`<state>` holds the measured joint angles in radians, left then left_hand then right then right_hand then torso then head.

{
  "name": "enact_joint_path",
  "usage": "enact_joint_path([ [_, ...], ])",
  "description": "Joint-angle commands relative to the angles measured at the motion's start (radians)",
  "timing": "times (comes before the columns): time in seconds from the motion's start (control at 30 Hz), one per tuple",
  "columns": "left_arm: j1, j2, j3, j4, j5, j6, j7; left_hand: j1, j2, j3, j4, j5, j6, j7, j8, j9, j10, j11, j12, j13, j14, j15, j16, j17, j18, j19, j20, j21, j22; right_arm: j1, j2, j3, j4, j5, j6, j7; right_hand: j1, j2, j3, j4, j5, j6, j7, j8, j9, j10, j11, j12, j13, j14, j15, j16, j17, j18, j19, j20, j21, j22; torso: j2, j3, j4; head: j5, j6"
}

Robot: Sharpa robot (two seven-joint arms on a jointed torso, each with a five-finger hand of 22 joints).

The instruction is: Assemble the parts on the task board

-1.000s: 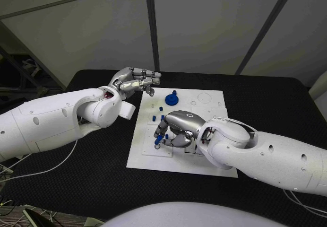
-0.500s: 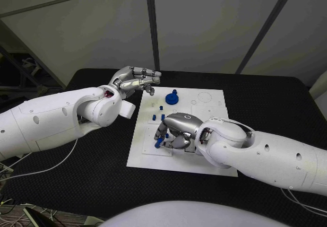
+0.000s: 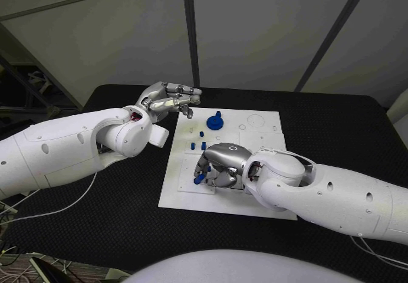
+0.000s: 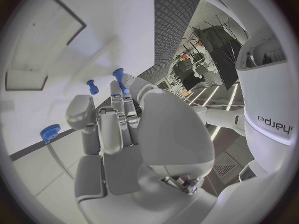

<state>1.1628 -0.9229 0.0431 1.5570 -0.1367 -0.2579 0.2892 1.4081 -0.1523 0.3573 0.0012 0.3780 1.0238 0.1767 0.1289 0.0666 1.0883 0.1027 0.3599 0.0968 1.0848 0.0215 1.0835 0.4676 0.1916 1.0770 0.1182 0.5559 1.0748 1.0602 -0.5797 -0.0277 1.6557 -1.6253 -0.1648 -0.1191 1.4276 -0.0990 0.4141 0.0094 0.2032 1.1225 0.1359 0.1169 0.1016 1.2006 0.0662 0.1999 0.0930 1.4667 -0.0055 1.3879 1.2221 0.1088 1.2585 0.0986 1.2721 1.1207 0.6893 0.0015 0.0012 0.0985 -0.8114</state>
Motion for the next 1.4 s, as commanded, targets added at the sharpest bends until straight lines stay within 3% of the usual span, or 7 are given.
enact_joint_path([
  [0.03,0.001,0.000,0.001,0.002,0.001,0.012,0.001,-0.002,0.005,-0.008,0.001,-0.005,-0.004,0.003,-0.002,0.000,-0.006,0.001,0.004,0.002,0.000,0.006,-0.006,-0.001,-0.010,0.000,0.006,-0.007,-0.001,0.000,0.003,-0.010,0.001,-0.032,0.024,-0.027,0.004,0.009,0.005,-0.003,0.003,0.007,0.002,0.003,0.001,0.004,0.000,-0.006,0.000,0.042,-0.006,0.002,-0.001,-0.007,0.004,-0.002,0.003,-0.001,-0.001,0.0002,-0.0014,0.000,-0.001],
  [0.43,0.001,0.001,0.001,0.001,0.001,0.013,0.000,-0.002,0.006,-0.009,0.001,-0.005,-0.005,0.003,-0.002,0.000,-0.007,0.001,0.005,0.002,-0.001,0.006,-0.007,-0.002,-0.010,0.000,0.007,-0.008,-0.002,0.000,0.018,-0.019,0.000,-0.050,0.015,-0.032,0.001,0.006,0.001,-0.003,0.007,0.003,0.004,-0.001,0.000,0.002,0.002,-0.011,0.000,0.041,-0.005,0.001,-0.003,-0.006,0.000,-0.001,0.000,-0.005,0.000,0.0006,-0.0012,-0.001,0.000],
  [0.67,0.001,0.001,0.001,0.002,0.001,0.014,-0.002,-0.002,0.006,-0.009,0.001,-0.005,-0.005,0.003,-0.002,0.000,-0.007,0.001,0.005,0.002,-0.001,0.006,-0.007,-0.002,-0.010,0.000,0.007,-0.008,-0.002,0.000,0.019,-0.019,-0.001,-0.053,-0.011,-0.027,-0.027,-0.024,-0.007,0.009,0.013,-0.090,0.029,-0.053,-0.022,-0.086,0.032,-0.067,-0.020,0.039,0.021,0.000,-0.009,-0.004,-0.014,0.017,-0.012,-0.021,-0.001,0.0008,-0.0009,-0.001,0.002],
  [0.77,0.001,0.001,0.001,0.002,0.001,0.015,-0.003,-0.002,0.006,-0.009,0.001,-0.005,-0.005,0.003,-0.002,0.000,-0.007,0.001,0.005,0.002,-0.001,0.006,-0.007,-0.002,-0.010,0.000,0.007,-0.008,-0.002,0.000,0.019,-0.020,0.000,-0.053,-0.038,-0.026,-0.036,-0.042,-0.016,0.012,0.010,-0.158,0.024,-0.057,-0.035,-0.129,0.038,-0.079,-0.026,0.040,0.028,0.008,0.000,0.001,-0.026,0.025,-0.024,-0.036,-0.001,0.0009,-0.0006,-0.001,0.004],
  [0.83,0.001,0.001,0.001,0.002,0.001,0.016,-0.004,-0.003,0.006,-0.009,0.001,-0.005,-0.006,0.003,-0.002,0.000,-0.008,0.002,0.006,0.002,-0.001,0.006,-0.007,-0.002,-0.010,0.000,0.007,-0.008,-0.002,0.000,0.018,-0.020,0.001,-0.054,-0.057,-0.026,-0.037,-0.047,-0.023,0.013,0.005,-0.194,0.012,-0.056,-0.037,-0.145,0.041,-0.077,-0.025,0.039,0.029,0.009,0.001,0.002,-0.030,0.028,-0.028,-0.041,0.000,0.0010,-0.0003,-0.001,0.004],
  [1.1,0.001,0.000,0.001,0.001,0.001,0.019,-0.006,-0.004,0.005,-0.010,0.001,-0.005,-0.006,0.003,-0.002,0.000,-0.009,0.002,0.006,0.002,-0.001,0.006,-0.007,-0.002,-0.010,0.000,0.007,-0.009,-0.002,0.000,0.002,-0.020,0.013,-0.057,-0.137,-0.020,-0.038,-0.051,-0.065,0.017,-0.022,-0.281,-0.015,-0.056,-0.036,-0.191,0.047,-0.053,-0.022,0.033,0.035,0.004,-0.016,0.006,-0.043,0.035,-0.044,-0.061,-0.001,0.0015,-0.0016,-0.003,0.008],
  [1.4,0.001,-0.005,0.000,0.000,0.001,0.018,-0.006,-0.004,0.005,-0.010,0.001,-0.005,-0.006,0.003,-0.002,0.000,-0.009,0.002,0.006,0.002,-0.001,0.006,-0.007,-0.002,-0.010,0.000,0.007,-0.009,-0.002,0.000,-0.086,-0.018,0.082,-0.011,-0.258,0.029,-0.039,-0.048,-0.098,0.023,-0.027,-0.292,-0.011,-0.052,-0.033,-0.205,0.047,-0.030,-0.019,0.027,0.034,-0.006,-0.038,0.011,-0.057,0.036,-0.062,-0.084,-0.003,0.0020,-0.0032,-0.007,0.013],
])
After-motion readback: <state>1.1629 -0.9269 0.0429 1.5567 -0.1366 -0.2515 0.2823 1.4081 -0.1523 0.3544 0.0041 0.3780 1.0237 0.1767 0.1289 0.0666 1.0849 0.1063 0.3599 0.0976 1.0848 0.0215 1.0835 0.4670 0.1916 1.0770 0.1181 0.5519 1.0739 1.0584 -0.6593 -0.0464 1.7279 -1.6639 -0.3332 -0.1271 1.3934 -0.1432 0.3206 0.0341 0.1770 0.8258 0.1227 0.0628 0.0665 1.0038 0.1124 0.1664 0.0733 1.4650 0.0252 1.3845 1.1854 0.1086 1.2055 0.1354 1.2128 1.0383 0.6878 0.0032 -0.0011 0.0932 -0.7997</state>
